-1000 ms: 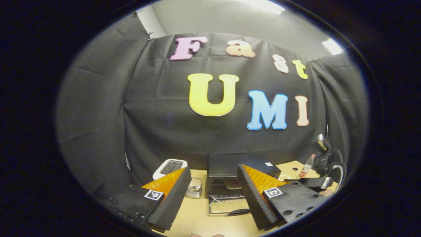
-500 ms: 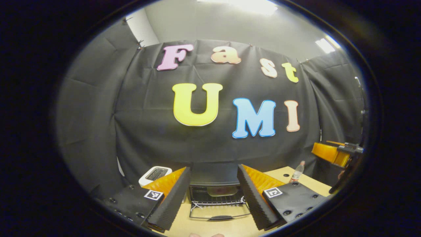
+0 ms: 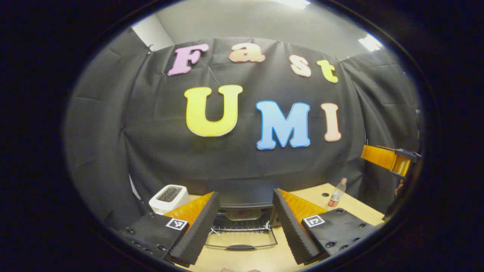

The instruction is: Open the electric oven with the left hand, put the food in, and close the electric oven.

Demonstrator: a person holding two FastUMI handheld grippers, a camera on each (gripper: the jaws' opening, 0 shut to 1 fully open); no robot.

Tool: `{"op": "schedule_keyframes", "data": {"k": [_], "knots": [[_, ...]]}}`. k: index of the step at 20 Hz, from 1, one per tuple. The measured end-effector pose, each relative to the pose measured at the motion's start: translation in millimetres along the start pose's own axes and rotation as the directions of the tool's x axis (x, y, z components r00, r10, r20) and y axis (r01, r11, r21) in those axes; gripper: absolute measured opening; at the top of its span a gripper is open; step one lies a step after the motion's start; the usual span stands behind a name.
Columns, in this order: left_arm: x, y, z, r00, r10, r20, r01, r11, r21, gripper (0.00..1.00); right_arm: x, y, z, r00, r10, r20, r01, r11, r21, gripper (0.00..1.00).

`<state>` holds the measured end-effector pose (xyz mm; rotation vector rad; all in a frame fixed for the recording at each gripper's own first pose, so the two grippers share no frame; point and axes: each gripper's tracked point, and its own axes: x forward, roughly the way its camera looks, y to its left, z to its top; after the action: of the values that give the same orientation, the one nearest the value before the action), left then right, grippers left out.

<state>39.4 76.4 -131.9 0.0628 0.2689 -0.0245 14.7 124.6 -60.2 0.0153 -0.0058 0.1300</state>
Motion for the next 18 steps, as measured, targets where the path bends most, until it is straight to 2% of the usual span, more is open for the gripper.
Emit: {"op": "schedule_keyframes", "data": {"k": [2,4,7,8,11,12,13,14,15,18], "knots": [[14.8,0.2,-32.0,0.995,0.000,-0.103,-0.001,1.000,-0.006,0.99,3.3,-8.5,-2.3,1.000,0.000,-0.007,0.000,1.000,0.014,0.98],[25.6,-4.8,-72.4,0.973,-0.024,-0.230,0.019,1.000,-0.024,0.97,5.2,-16.4,-6.5,1.000,-0.006,-0.012,0.006,1.000,0.016,0.98],[33.6,-8.9,-133.4,0.907,-0.057,-0.417,0.040,0.998,-0.049,0.96,7.2,-26.7,-13.2,0.999,-0.018,-0.028,0.019,1.000,0.021,0.98],[36.0,-6.3,-149.9,0.890,-0.047,-0.454,0.033,0.999,-0.040,0.96,7.5,-30.6,-15.7,0.999,-0.026,-0.035,0.027,0.999,0.023,0.98],[42.7,-2.6,-194.2,0.837,-0.040,-0.546,0.041,0.999,-0.011,0.96,9.7,-45.6,-22.6,0.997,-0.057,-0.053,0.058,0.998,0.026,0.98],[41.6,-3.8,-205.9,0.816,-0.043,-0.577,0.048,0.999,-0.006,1.00,7.7,-49.3,-24.5,0.996,-0.070,-0.060,0.071,0.997,0.026,0.98],[41.6,-3.9,-218.4,0.793,-0.047,-0.608,0.055,0.998,-0.007,0.95,7.0,-54.3,-28.1,0.994,-0.081,-0.068,0.083,0.996,0.028,0.98],[42.7,-4.7,-230.4,0.769,-0.057,-0.637,0.060,0.998,-0.017,1.00,7.4,-57.2,-30.6,0.993,-0.094,-0.076,0.096,0.995,0.029,0.98],[42.1,-6.5,-241.9,0.741,-0.067,-0.669,0.060,0.998,-0.034,0.96,7.8,-61.5,-34.2,0.991,-0.106,-0.084,0.109,0.994,0.031,0.98],[49.8,-2.3,-273.8,0.667,-0.065,-0.742,0.046,0.998,-0.045,0.96,4.9,-76.2,-42.6,0.984,-0.141,-0.104,0.146,0.989,0.037,0.98]]}}
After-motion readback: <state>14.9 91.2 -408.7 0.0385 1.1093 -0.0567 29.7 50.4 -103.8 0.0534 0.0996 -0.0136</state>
